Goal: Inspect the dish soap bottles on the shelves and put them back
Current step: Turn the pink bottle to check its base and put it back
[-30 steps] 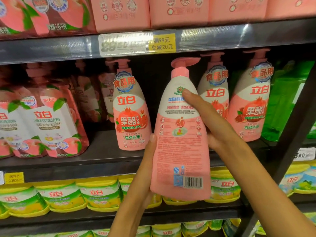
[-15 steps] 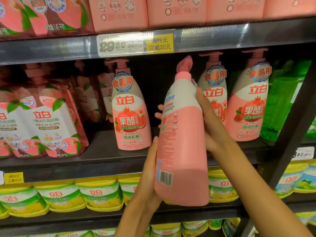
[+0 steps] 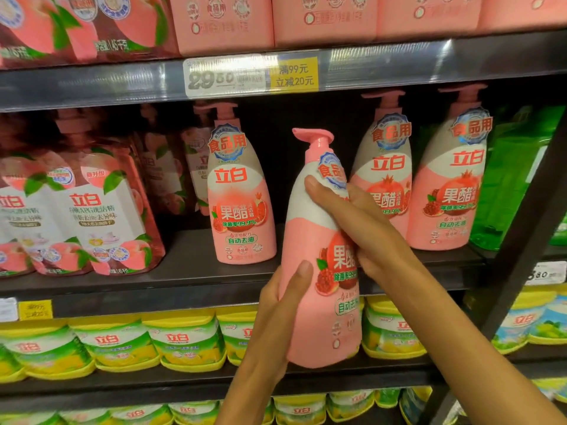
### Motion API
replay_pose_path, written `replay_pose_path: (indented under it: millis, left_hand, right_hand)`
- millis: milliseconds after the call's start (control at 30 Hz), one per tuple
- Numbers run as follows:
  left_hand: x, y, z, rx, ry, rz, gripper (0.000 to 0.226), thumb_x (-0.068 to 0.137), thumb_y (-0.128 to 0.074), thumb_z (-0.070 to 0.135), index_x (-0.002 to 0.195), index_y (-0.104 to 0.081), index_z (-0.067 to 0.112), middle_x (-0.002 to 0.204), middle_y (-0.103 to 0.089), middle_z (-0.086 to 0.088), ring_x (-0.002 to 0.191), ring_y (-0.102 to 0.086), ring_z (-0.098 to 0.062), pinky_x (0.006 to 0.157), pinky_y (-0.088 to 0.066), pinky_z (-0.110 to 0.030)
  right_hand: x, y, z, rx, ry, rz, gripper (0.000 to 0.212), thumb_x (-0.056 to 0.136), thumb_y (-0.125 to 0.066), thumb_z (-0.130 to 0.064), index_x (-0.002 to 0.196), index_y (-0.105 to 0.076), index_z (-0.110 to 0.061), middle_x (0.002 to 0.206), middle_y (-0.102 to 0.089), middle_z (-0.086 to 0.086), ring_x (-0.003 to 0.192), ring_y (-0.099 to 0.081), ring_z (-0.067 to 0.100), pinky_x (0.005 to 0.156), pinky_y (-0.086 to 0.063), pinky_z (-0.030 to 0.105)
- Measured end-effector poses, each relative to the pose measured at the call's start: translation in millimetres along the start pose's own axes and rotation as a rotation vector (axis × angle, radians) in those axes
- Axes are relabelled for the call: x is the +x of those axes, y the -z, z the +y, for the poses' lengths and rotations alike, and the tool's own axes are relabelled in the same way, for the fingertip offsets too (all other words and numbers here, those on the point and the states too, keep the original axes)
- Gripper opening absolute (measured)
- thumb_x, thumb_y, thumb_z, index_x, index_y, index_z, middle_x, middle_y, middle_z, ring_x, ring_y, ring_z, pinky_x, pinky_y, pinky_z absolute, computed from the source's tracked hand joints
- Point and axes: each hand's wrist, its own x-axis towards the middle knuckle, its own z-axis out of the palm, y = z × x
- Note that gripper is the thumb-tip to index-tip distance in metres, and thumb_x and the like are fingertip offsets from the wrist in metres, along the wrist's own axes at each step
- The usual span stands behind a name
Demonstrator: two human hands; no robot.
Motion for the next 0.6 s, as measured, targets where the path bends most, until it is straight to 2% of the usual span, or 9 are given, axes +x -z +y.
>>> replay_pose_path:
  millis: [133,167,267,367,467,533,600]
  left_hand:
    - [-1,1,5,-0.3,0.077,0.009,0.056,0.062,-0.07,0.061,0.107,-0.072,0.027,0.109,-0.072,-0.011,0.099,-0.07,-0.028,0.073,-0.059,-0.037]
    - [-2,2,6,-0.355,0.077,-0.001,0.051,0.067,-0.07,0.059,0.105,-0.074,0.026,0.11,-0.072,-0.011,0.099,-0.07,-0.027,0.072,-0.058,-0.037]
    - [-5,1,9,-0.433,0.087,-0.031,0.044,0.073,-0.062,0.057,0.098,-0.077,0.024,0.102,-0.075,-0.007,0.09,-0.072,-0.022,0.068,-0.058,-0.034]
    - [-4,4,15,-0.433,0.077,-0.043,0.039,0.074,-0.059,0.053,0.092,-0.078,0.025,0.095,-0.076,-0.005,0.084,-0.073,-0.019,0.063,-0.058,-0.031]
    - [-3,4,23,-0.429,0.058,-0.041,0.035,0.077,-0.06,0.048,0.096,-0.077,0.024,0.108,-0.073,-0.011,0.094,-0.072,-0.023,0.068,-0.059,-0.034]
    - [-6,6,27,-0.441,0.06,-0.098,0.025,0.074,-0.068,0.041,0.088,-0.079,0.024,0.102,-0.074,-0.011,0.09,-0.073,-0.023,0.065,-0.059,-0.033]
    - [-11,8,37,-0.43,0.071,-0.185,0.014,0.076,-0.074,0.033,0.084,-0.08,0.023,0.097,-0.076,-0.008,0.088,-0.073,-0.019,0.065,-0.058,-0.03]
  right_hand:
    - [5,10,-2,-0.088,-0.08,-0.07,0.039,0.084,-0.067,-0.044,0.114,-0.065,-0.02,0.096,-0.077,0.002,0.083,-0.074,0.016,0.07,-0.06,0.027]
    - [6,12,-3,-0.038,-0.111,-0.107,0.035,0.082,-0.068,-0.043,0.109,-0.068,-0.02,0.096,-0.077,0.004,0.084,-0.074,0.018,0.071,-0.06,0.028]
    - [8,12,-2,0.198,-0.228,-0.211,0.018,0.076,-0.07,-0.037,0.079,-0.081,-0.022,0.09,-0.077,0.007,0.08,-0.074,0.019,0.071,-0.061,0.032]
    - [13,12,-1,0.246,-0.264,-0.172,0.022,0.08,-0.07,-0.034,0.067,-0.08,-0.02,0.084,-0.077,0.008,0.072,-0.075,0.019,0.066,-0.062,0.033]
    - [15,13,-5,0.214,-0.241,-0.138,0.02,0.075,-0.073,-0.037,0.067,-0.08,-0.021,0.086,-0.077,0.008,0.075,-0.075,0.02,0.073,-0.062,0.037]
    - [16,14,-7,0.215,-0.255,-0.1,0.019,0.079,-0.074,-0.037,0.077,-0.078,-0.018,0.088,-0.077,0.009,0.078,-0.075,0.022,0.078,-0.061,0.04]
    - [16,13,-7,0.247,-0.287,-0.061,0.021,0.082,-0.073,-0.036,0.087,-0.072,-0.016,0.084,-0.077,0.008,0.075,-0.074,0.022,0.076,-0.061,0.04]
